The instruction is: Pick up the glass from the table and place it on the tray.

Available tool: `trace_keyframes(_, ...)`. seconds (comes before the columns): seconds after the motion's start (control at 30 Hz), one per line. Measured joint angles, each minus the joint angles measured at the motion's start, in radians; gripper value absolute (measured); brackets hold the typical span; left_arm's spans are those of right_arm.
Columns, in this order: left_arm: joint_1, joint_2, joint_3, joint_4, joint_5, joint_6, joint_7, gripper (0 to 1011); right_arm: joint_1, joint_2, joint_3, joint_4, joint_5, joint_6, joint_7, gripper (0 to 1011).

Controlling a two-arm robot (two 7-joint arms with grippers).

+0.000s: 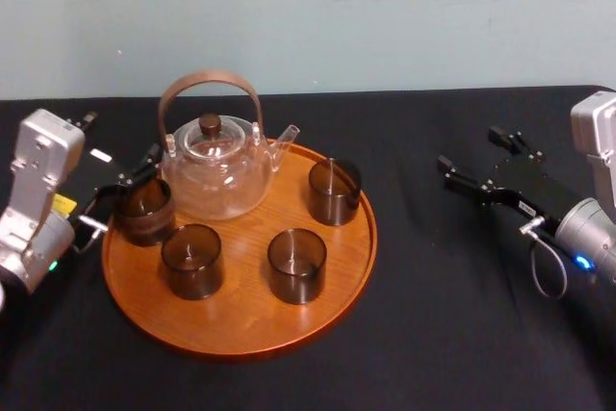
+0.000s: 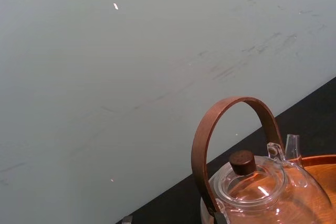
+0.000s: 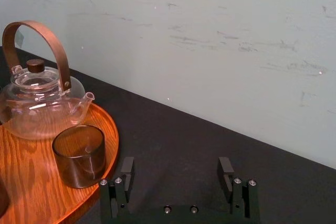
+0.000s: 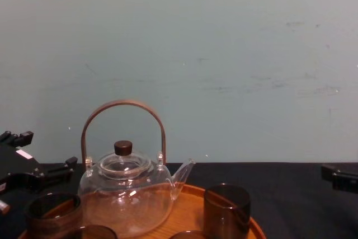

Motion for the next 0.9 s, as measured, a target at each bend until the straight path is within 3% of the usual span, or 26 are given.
trace_keyframes(0.9,0.000,0.000,0.000,0.000,0.000,0.000,0.000,1001,0.004,0.001,-0.005,-0.001,0.002,0.001,0.004,1002)
